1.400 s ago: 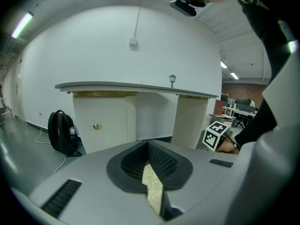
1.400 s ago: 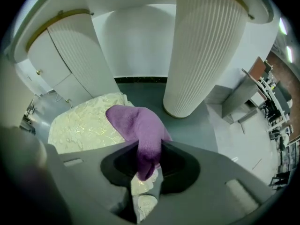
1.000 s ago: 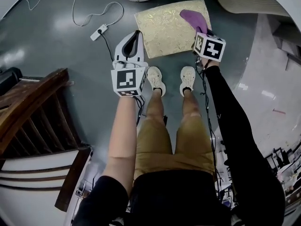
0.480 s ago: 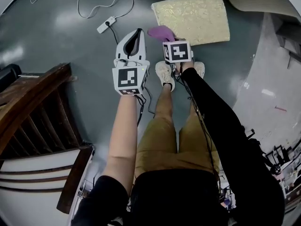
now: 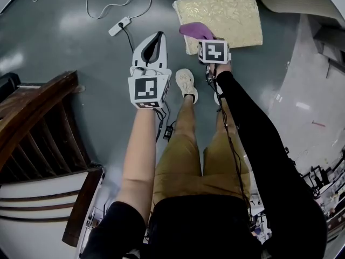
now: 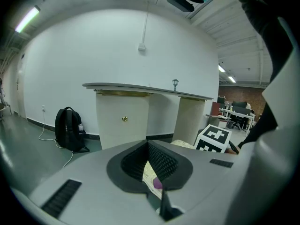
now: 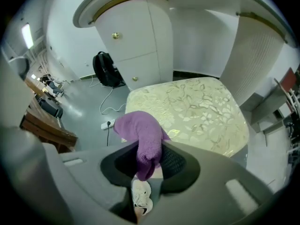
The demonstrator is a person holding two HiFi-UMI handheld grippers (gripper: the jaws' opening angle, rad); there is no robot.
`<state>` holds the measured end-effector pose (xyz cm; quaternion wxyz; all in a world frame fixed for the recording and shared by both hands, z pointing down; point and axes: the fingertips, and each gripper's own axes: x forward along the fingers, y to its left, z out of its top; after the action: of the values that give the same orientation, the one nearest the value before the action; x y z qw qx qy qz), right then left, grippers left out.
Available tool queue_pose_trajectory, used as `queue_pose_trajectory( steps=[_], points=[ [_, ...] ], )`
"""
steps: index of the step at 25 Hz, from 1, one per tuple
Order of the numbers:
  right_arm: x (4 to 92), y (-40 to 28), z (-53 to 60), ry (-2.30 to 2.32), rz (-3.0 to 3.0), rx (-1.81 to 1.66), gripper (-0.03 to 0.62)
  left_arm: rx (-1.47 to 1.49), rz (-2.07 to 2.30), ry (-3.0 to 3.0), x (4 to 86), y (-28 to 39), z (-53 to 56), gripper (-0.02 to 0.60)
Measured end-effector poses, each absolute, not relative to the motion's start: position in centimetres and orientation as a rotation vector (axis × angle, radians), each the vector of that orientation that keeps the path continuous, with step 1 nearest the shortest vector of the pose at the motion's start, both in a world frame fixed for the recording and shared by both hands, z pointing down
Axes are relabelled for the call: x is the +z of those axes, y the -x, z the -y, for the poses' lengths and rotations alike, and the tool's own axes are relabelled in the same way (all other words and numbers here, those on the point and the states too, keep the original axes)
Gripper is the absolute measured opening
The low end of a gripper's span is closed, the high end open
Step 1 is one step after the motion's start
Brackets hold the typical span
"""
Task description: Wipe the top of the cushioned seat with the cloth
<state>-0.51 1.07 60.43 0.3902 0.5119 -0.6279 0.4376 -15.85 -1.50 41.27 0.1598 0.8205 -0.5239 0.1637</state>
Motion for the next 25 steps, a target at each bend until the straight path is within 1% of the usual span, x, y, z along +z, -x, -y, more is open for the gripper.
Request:
queue_pose_trajectory(
  steps=[5, 9, 13, 19, 25],
  points=[
    [60.3, -6.9, 0.6, -1.430, 1.512, 1.133, 0.087, 0.470, 1.499, -2.348, 41.1, 13.8, 1.6, 0.008],
    [60.4, -13.3, 1.5, -1.502, 1.458, 1.127, 0.087, 0.465, 1.491, -2.356, 40.9, 10.9, 1.7, 0.008],
    [60.8, -18.3, 2.1, -1.569, 1.409, 1.192, 0.087, 0.456, 1.490, -2.358, 40.9, 8.5, 2.0, 0.008],
    [60.9, -24.2, 2.5, -1.630, 1.354, 1.233, 0.087, 0.460, 1.503, -2.352, 40.8, 4.8, 2.0, 0.008],
    [61.3, -28.1, 1.9, -1.639, 1.307, 1.236, 0.087, 0.473, 1.539, -2.328, 40.8, 2.6, 1.4, 0.008]
  ],
)
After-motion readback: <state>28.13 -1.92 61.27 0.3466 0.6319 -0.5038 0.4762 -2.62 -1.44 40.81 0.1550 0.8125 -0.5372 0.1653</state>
